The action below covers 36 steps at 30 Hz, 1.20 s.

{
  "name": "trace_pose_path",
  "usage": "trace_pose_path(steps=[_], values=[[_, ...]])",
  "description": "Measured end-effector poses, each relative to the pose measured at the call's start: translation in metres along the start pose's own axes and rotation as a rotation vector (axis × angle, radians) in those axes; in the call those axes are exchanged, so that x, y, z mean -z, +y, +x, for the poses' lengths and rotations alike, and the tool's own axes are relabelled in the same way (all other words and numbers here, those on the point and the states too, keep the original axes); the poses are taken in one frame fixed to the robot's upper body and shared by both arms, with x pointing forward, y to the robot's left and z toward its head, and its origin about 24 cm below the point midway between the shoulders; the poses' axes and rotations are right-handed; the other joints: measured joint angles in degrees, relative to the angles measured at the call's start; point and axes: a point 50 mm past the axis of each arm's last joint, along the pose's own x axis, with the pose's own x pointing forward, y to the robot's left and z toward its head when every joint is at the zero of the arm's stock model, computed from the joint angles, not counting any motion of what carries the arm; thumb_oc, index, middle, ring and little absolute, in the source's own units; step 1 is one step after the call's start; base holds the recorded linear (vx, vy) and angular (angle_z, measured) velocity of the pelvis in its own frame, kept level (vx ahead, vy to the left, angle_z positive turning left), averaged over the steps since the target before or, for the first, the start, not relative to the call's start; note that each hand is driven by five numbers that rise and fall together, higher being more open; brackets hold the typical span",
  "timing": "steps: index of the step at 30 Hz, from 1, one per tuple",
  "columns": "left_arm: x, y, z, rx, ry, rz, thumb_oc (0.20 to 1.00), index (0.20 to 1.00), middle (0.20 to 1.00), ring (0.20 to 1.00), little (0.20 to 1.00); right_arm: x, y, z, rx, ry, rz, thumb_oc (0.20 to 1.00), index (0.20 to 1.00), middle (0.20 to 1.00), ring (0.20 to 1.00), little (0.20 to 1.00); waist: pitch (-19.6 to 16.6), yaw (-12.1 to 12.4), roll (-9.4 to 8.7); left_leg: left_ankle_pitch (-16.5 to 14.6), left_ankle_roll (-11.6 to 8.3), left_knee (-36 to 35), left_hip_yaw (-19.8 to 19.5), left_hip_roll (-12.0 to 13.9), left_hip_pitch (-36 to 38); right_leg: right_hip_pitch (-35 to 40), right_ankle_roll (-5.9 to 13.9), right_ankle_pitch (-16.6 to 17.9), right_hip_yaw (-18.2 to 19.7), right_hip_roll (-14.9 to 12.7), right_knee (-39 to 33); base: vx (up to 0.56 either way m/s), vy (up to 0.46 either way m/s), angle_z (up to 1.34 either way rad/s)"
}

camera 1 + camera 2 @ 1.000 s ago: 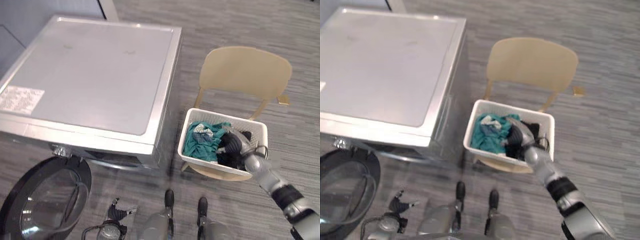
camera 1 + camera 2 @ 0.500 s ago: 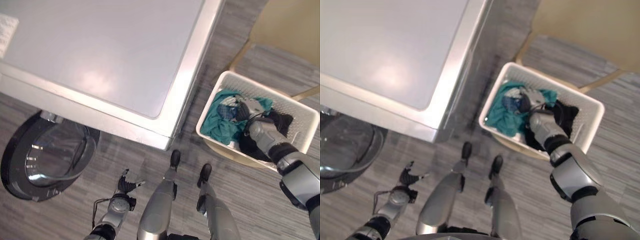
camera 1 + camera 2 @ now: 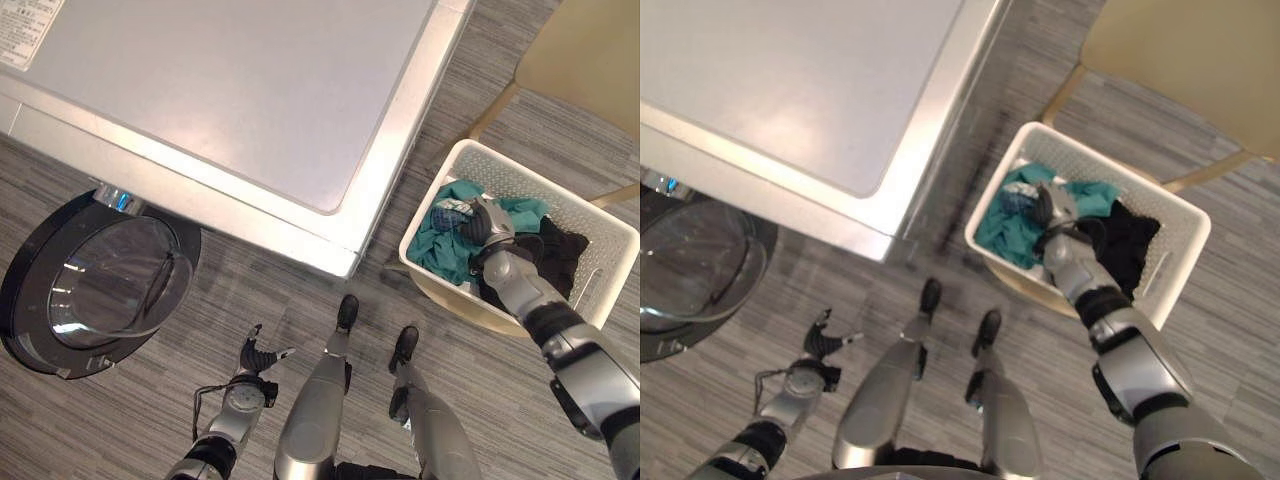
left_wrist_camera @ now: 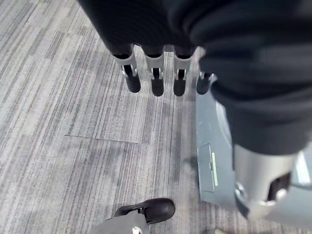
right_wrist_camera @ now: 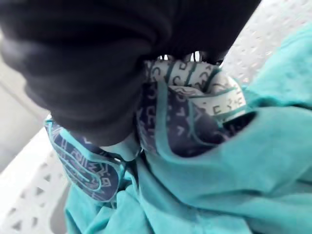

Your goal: Grab the laundry basket,head to the washer,open it,put in the laundry and shut it.

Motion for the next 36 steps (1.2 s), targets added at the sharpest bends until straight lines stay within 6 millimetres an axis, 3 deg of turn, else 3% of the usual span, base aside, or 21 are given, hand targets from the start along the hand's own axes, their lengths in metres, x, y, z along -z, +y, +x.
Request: trace_pose_path(steps=[2, 4, 7, 10, 12, 13, 18, 21, 25, 26, 27, 28, 29, 31, 32, 33, 34, 36], values=[[0.002, 0.003, -0.001, -0.015, 0.011, -0.019, 1.0, 1.0, 1.0, 1.0, 1.0, 0.004, 0.004, -0.014, 0.015, 0.006, 0.092, 0.2, 0.2, 0.2, 0.2, 0.2, -0.1, 0.0, -0.2, -0.2, -0.35, -0.9, 0.7, 0.2, 2.4, 1.8, -0.04, 0.0, 0.6, 0.0, 0.1, 0.01, -0.015, -0.13], [0.006, 0.006, -0.002, -0.03, 0.025, -0.03, 1.0, 1.0, 1.0, 1.0, 1.0, 0.005, 0.009, -0.021, 0.016, 0.004, 0.145, 0.2, 0.2, 0.2, 0.2, 0.2, -0.4, -1.4, -0.64, -0.6, -0.89, -1.0, 1.0, 0.2, 3.6, 2.8, -0.03, -0.1, 1.0, -0.1, 0.1, 0.07, -0.002, -0.12], [0.01, 0.015, -0.007, -0.066, 0.029, -0.078, 1.0, 1.0, 1.0, 1.0, 1.0, 0.012, 0.005, -0.048, 0.069, 0.027, 0.349, 0.2, 0.2, 0.2, 0.2, 0.2, -0.7, -3.0, -0.75, -0.7, -0.79, -2.3, 1.3, 0.0, 7.3, 5.8, -0.06, -0.1, 1.4, -0.4, 0.1, 0.11, 0.016, -0.06], [0.031, 0.021, -0.018, -0.084, 0.089, -0.1, 1.0, 1.0, 1.0, 1.0, 1.0, 0.019, 0.005, -0.073, 0.052, 0.025, 0.418, 0.2, 0.2, 0.2, 0.2, 0.2, -6.3, -4.8, -1.35, -1.2, -0.1, -3.9, 2.3, -0.2, 8.6, 6.3, 0.06, -0.2, 2.2, -0.8, -0.6, 0.1, 0.039, -0.14], [0.045, 0.022, -0.026, -0.084, 0.134, -0.104, 1.0, 1.0, 1.0, 1.0, 1.0, 0.016, 0.002, -0.086, 0.034, -0.005, 0.457, 0.2, 0.2, 0.2, 0.2, 0.2, -7.8, -5.4, -1.58, -1.5, 0.23, -4.3, 2.9, -0.4, 11.4, 9.2, 0.14, -0.2, 2.5, -1.0, -1.4, 0.05, 0.055, -0.22], [0.059, 0.023, -0.035, -0.079, 0.176, -0.098, 1.0, 1.0, 1.0, 1.0, 1.0, 0.014, 0.006, -0.093, -0.001, -0.031, 0.483, 0.2, 0.2, 0.2, 0.2, 0.2, -11.4, -6.3, -2.44, -2.2, 0.43, -4.3, 4.1, -0.4, 12.5, 10.0, 0.17, -0.3, 3.6, -1.1, -2.2, 0.05, 0.092, -0.38], [0.073, 0.019, -0.05, -0.057, 0.213, -0.105, 1.0, 1.0, 1.0, 1.0, 1.0, -0.008, 0.004, -0.102, -0.073, -0.138, 0.625, 0.2, 0.2, 0.2, 0.2, 0.2, -14.4, -6.2, -2.85, -3.8, 0.47, -4.3, 7.7, 0.0, 16.2, 12.0, 0.43, -0.4, 7.0, -0.9, -2.3, -0.06, 0.019, -0.42], [0.062, 0.018, -0.044, -0.04, 0.172, -0.109, 1.0, 1.0, 1.0, 1.0, 1.0, -0.014, 0.011, -0.105, -0.147, -0.156, 0.729, 0.2, 0.2, 0.2, 0.2, 0.2, -14.8, -7.4, -2.2, -2.9, 1.37, -3.2, 7.3, 0.5, 15.9, 10.1, 1.18, -1.9, 7.4, -0.5, 3.0, -0.25, -0.093, 0.07], [0.038, 0.021, -0.036, -0.034, 0.072, -0.117, 1.0, 1.0, 1.0, 1.0, 1.0, -0.012, 0.017, -0.111, -0.196, -0.152, 0.764, 0.2, 0.2, 0.2, 0.2, 0.2, -14.7, -7.2, -1.22, -3.7, 1.38, -1.7, 3.9, 0.5, 14.9, 7.3, 1.47, -8.4, 11.6, -0.5, 13.8, -0.16, -0.178, 0.52], [0.035, 0.022, -0.036, -0.035, 0.061, -0.119, 1.0, 1.0, 1.0, 1.0, 1.0, -0.012, 0.016, -0.111, -0.195, -0.156, 0.765, 0.2, 0.2, 0.2, 0.2, 0.2, -14.8, -5.9, -1.03, -2.5, 1.15, -1.1, 2.6, 0.2, 14.2, 6.4, 1.05, -10.8, 12.9, 0.2, 18.1, -0.11, -0.168, 0.65], [0.024, 0.023, -0.035, -0.034, 0.011, -0.124, 1.0, 1.0, 1.0, 1.0, 1.0, -0.009, 0.015, -0.113, -0.185, -0.149, 0.766, 0.2, 0.2, 0.2, 0.2, 0.2, -15.0, -5.9, -0.74, -3.6, 0.59, 0.0, 0.6, -0.1, 12.4, 5.9, 0.49, -14.5, 14.6, 1.1, 22.6, -0.22, -0.271, 1.08], [0.01, 0.024, -0.035, -0.023, -0.055, -0.114, 1.0, 1.0, 1.0, 1.0, 1.0, -0.011, 0.012, -0.109, -0.185, -0.166, 0.757, 0.2, 0.2, 0.2, 0.2, 0.2, -15.3, -4.6, -0.39, -1.4, 0.55, 0.3, 0.0, 0.0, 10.5, 6.6, -1.56, -17.7, 14.3, 1.4, 20.1, -0.34, -0.352, 1.12], [0.006, 0.022, -0.035, -0.019, -0.071, -0.118, 1.0, 1.0, 1.0, 1.0, 1.0, -0.014, 0.011, -0.105, -0.182, -0.177, 0.757, 0.2, 0.2, 0.2, 0.2, 0.2, -15.5, -3.6, 1.08, -0.7, -0.45, 0.0, -0.9, 1.3, 9.4, 5.9, -1.57, -17.6, 14.0, 3.3, 19.3, -0.27, -0.262, 0.71], [0.002, 0.018, -0.039, 0.001, -0.101, -0.112, 1.0, 1.0, 1.0, 1.0, 1.0, -0.018, 0.012, -0.104, -0.192, -0.189, 0.78, 0.2, 0.2, 0.2, 0.2, 0.2, -16.4, -2.2, 3.69, 1.4, -3.09, -1.3, -3.8, 3.0, 7.3, 5.9, -3.52, -14.5, 12.5, 6.7, 15.8, -0.34, -0.15, 0.65], [-0.004, 0.014, -0.039, 0.02, -0.123, -0.108, 1.0, 1.0, 1.0, 1.0, 1.0, -0.021, 0.012, -0.102, -0.202, -0.2, 0.78, 0.2, 0.2, 0.2, 0.2, 0.2, -16.3, -2.3, 5.47, 0.4, -3.8, -1.9, -5.0, 4.5, 5.4, 5.6, -4.77, -11.8, 10.3, 8.6, 15.2, -0.47, -0.124, 1.27], [-0.011, 0.01, -0.04, 0.04, -0.154, -0.105, 1.0, 1.0, 1.0, 1.0, 1.0, -0.019, 0.013, -0.103, -0.207, -0.196, 0.769, 0.2, 0.2, 0.2, 0.2, 0.2, -16.2, -2.8, 5.6, -2.3, -5.37, -3.3, -4.0, 5.1, 5.0, 5.5, -6.04, -11.1, 8.5, 8.6, 14.5, -0.34, -0.043, 1.34], [-0.021, 0.009, -0.038, 0.053, -0.194, -0.1, 1.0, 1.0, 1.0, 1.0, 1.0, -0.018, 0.013, -0.102, -0.205, -0.19, 0.762, 0.2, 0.2, 0.2, 0.2, 0.2, -15.9, -2.9, 3.99, -4.0, -5.57, -3.0, -1.6, 4.8, 4.5, 4.8, -7.72, -11.1, 7.7, 6.2, 13.6, -0.31, -0.055, 1.03], [-0.032, 0.008, -0.036, 0.066, -0.236, -0.097, 1.0, 1.0, 1.0, 1.0, 1.0, -0.024, 0.009, -0.098, -0.205, -0.221, 0.749, 0.2, 0.2, 0.2, 0.2, 0.2, -15.7, -2.9, 2.02, -5.7, -4.73, 0.6, 4.4, 3.7, 3.8, 4.1, -8.78, -8.2, 4.9, 3.0, 11.3, -0.23, -0.066, 0.86]])
